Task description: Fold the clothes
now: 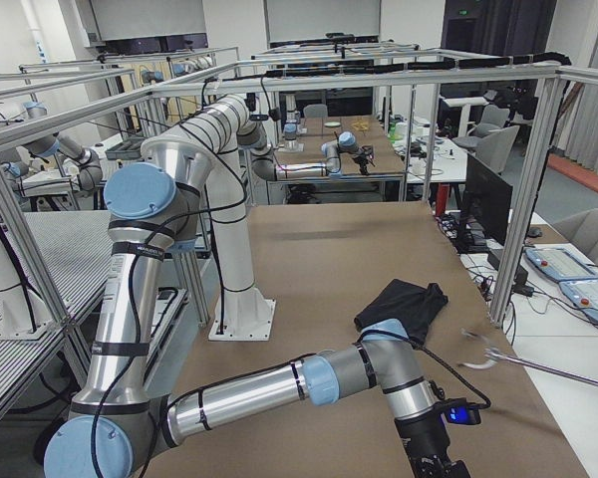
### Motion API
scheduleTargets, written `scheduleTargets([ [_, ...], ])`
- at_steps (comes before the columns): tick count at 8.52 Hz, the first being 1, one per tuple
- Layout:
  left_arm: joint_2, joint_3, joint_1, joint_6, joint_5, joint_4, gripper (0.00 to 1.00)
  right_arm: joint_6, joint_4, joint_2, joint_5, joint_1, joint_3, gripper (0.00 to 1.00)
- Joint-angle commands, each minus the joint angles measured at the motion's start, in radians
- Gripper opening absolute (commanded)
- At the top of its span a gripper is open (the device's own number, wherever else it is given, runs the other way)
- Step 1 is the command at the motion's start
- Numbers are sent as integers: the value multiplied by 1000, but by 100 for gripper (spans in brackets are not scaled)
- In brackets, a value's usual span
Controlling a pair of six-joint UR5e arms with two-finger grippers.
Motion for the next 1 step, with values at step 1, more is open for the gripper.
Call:
scheduleTargets([
  [1,2,-84,-13,28,12,69,94,1,5,-5,-2,-2,8,94],
])
